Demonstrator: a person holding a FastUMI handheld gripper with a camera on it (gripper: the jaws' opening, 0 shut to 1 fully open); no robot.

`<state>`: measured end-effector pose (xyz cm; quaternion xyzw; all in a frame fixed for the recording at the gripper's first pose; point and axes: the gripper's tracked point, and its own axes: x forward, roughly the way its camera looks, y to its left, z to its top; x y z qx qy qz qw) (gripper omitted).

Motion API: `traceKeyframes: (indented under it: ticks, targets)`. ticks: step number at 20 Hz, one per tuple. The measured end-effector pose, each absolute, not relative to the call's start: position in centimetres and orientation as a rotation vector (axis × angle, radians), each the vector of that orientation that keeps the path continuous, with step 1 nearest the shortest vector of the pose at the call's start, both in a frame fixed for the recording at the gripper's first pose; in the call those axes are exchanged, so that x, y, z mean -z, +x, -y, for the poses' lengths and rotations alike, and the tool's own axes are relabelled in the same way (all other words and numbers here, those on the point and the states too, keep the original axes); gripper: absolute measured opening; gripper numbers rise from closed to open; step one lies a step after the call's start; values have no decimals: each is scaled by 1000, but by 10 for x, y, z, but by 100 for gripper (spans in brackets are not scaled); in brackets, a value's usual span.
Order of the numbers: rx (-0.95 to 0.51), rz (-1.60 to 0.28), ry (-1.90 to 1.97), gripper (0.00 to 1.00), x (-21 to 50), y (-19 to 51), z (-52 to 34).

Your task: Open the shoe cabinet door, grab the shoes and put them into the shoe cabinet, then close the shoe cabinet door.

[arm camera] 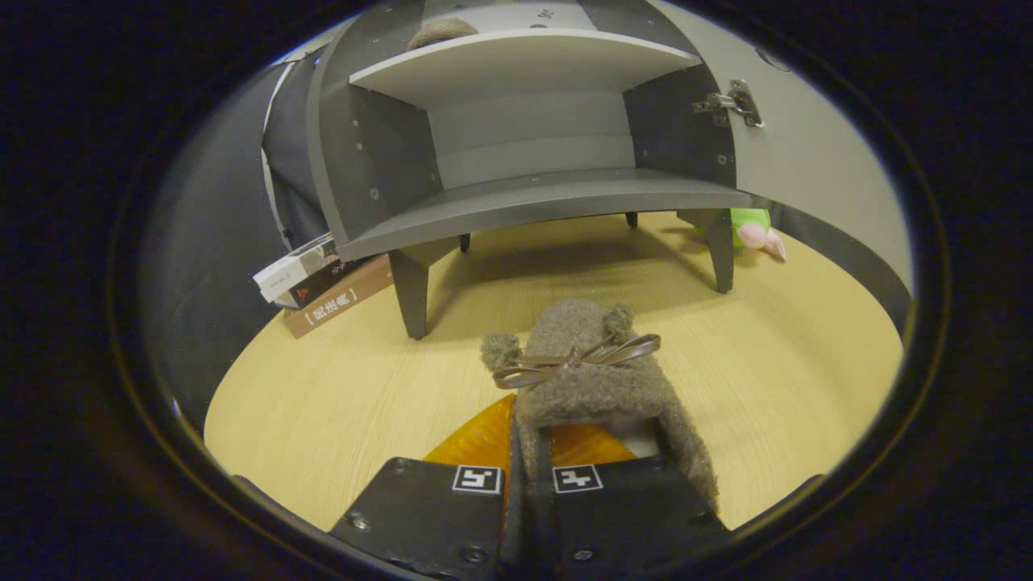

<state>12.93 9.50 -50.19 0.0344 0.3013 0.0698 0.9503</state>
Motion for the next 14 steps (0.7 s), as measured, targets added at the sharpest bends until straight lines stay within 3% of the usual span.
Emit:
traceKeyframes:
  ticks: [9,14]
  targets:
    - [-146,-594,17,10,477,109,-89]
    - [-165,-518,-16,10,429,95,-78]
